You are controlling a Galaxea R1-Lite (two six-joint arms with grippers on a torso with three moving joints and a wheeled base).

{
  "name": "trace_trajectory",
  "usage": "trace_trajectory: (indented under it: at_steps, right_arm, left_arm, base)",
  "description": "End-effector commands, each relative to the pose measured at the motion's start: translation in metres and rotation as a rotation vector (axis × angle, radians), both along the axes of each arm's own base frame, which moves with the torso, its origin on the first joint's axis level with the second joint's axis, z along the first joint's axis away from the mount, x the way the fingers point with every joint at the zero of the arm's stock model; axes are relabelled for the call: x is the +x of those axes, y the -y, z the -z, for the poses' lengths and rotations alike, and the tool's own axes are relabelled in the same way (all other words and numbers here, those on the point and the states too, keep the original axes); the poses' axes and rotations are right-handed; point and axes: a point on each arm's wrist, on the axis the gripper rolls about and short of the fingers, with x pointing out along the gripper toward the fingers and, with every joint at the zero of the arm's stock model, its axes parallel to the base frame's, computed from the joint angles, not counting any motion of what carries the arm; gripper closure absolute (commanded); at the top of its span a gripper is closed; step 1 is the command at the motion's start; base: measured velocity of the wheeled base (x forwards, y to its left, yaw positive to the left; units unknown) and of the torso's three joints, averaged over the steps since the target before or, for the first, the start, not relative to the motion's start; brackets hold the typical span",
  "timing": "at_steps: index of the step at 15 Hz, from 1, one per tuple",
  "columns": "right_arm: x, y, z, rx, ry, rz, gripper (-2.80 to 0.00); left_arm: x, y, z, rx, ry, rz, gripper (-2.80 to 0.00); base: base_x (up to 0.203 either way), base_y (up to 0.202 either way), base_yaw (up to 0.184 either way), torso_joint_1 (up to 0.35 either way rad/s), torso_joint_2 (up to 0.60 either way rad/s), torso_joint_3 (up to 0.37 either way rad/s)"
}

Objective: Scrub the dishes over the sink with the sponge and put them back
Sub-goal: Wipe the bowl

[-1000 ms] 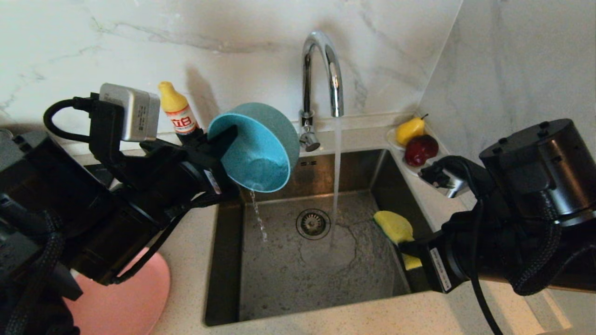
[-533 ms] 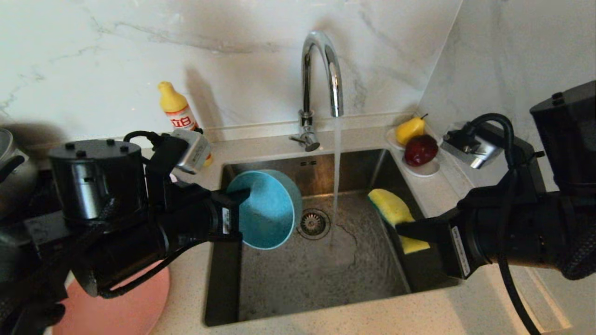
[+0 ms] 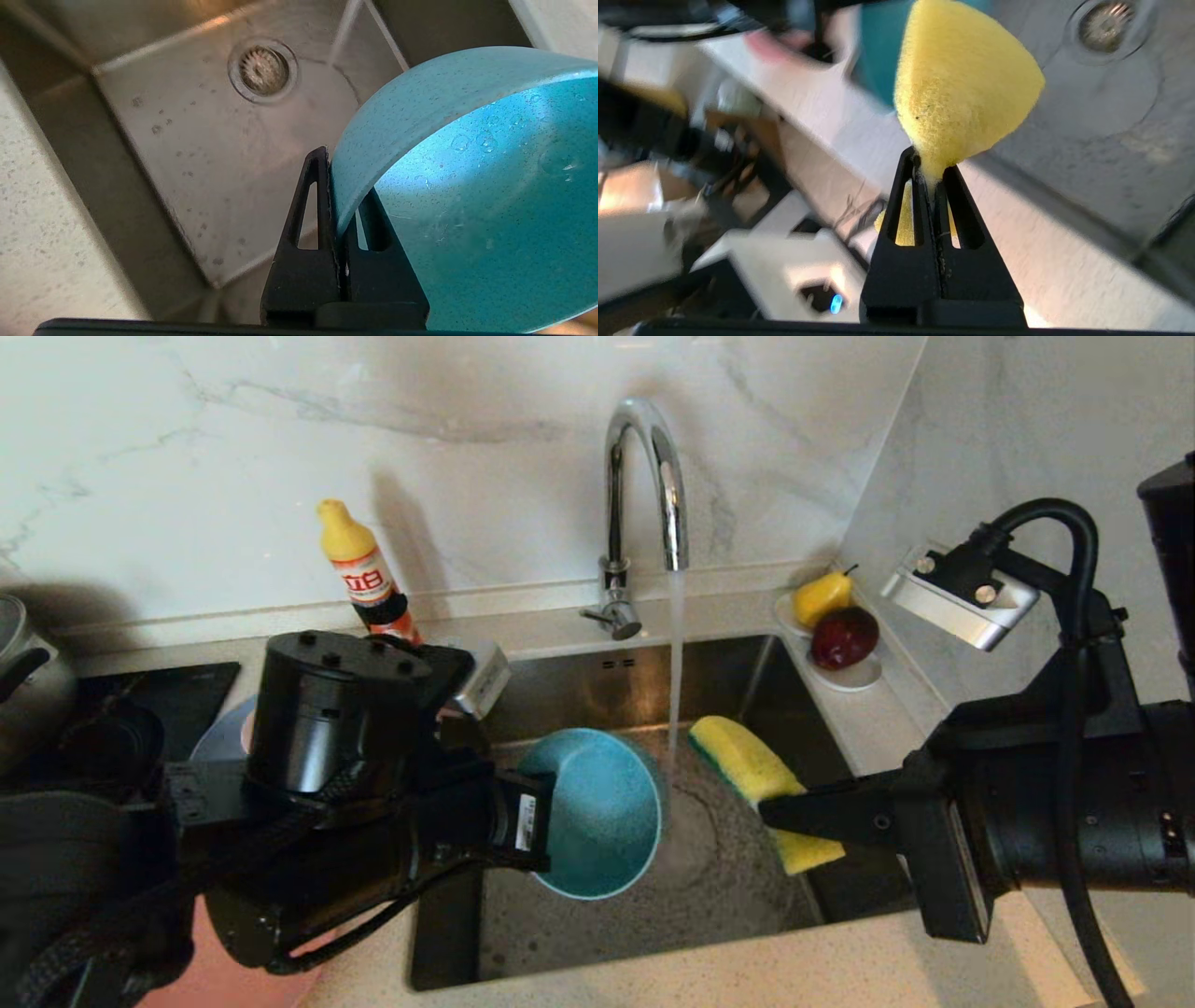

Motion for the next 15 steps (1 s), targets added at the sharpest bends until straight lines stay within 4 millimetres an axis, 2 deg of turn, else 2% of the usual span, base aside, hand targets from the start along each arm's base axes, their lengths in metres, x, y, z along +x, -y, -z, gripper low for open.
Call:
trace_trajectory:
  at_steps: [1,4,10,15]
  right_arm:
    - [-0.007,-0.007,0.001,-0.03,-0.051,-0.043,0.0]
    - [0.002,-0.022,0.007,-0.027,-0.119,-0.038,0.0]
    - [0.031,-0.053,0.017,-0.033,-0.216,0.026,0.0]
    - [0.064,-0.042,0.014,0.011,-0.235,0.153,0.0]
  left_arm:
    - [0.005,0.023,0.012,0.017,0.016,-0.024,0.0]
    - [0.013,0.041,0.013,-0.014,0.086,-0.098,0.0]
    - [0.013,0.044,0.01,-0.083,0.103,-0.153,0.0]
    - [0.013,0.043,0.011,-0.139,0.14,-0.191,0.0]
  base:
    - [0.0,0.0,0.0,0.0,0.0,0.0]
    - [0.0,0.0,0.0,0.0,0.0,0.0]
    - [0.0,0.0,0.0,0.0,0.0,0.0]
    - [0.0,0.0,0.0,0.0,0.0,0.0]
